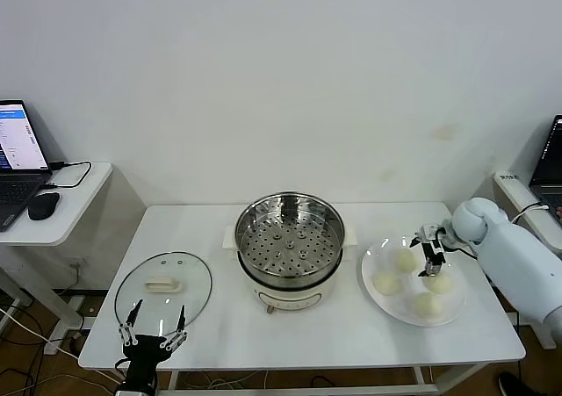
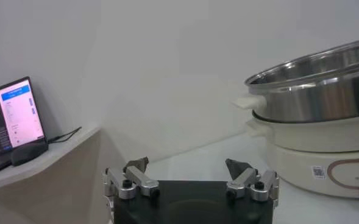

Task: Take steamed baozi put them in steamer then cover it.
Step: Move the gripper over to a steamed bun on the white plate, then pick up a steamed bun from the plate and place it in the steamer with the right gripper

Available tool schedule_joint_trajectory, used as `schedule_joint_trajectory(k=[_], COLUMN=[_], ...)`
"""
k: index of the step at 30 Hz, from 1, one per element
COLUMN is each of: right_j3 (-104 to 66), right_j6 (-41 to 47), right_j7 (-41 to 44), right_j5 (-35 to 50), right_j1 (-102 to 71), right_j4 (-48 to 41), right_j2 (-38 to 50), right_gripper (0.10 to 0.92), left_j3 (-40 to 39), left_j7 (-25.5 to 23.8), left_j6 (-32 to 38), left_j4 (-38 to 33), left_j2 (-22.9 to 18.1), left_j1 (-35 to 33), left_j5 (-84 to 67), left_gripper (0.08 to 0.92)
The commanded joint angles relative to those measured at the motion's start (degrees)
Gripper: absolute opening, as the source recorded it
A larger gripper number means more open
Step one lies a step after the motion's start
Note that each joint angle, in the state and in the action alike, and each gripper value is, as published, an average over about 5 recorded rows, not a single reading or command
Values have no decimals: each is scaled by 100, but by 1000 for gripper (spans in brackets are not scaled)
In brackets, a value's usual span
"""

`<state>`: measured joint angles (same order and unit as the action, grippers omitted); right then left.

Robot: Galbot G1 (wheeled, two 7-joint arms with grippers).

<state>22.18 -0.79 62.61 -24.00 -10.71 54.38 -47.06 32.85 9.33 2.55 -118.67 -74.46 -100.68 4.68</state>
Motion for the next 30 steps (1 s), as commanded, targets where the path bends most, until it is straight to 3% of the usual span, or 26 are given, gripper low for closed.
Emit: schedule_joint_trajectory(k=[1,12,20,23,30], right_j3=[169,201,250,357,1045], right_j6=[32,53,39,68,221], right_j7=[-85,-76,-152,-141,-35], right_j5=[-277,-241,-32,173,1139], right_j1=[207,178,175,314,1257], right_j4=[-538,-543,-350,-147,579], right_j2=[-359,-410,-305,-158,552], right_gripper=[822,748,614,564,557], left_j3=[8,12,-21,-30,-32], left_j7=[0,2,16,20,14], left_j6=[12,21,44,52,52], left_j4=[9,10,-9,-28,-79], left_j2=[5,-1,-28,-29,-15], left_j1=[4,-15,-51,-68,-71], left_j5=[1,7,21,25,20], left_gripper=[823,823,823,823,823])
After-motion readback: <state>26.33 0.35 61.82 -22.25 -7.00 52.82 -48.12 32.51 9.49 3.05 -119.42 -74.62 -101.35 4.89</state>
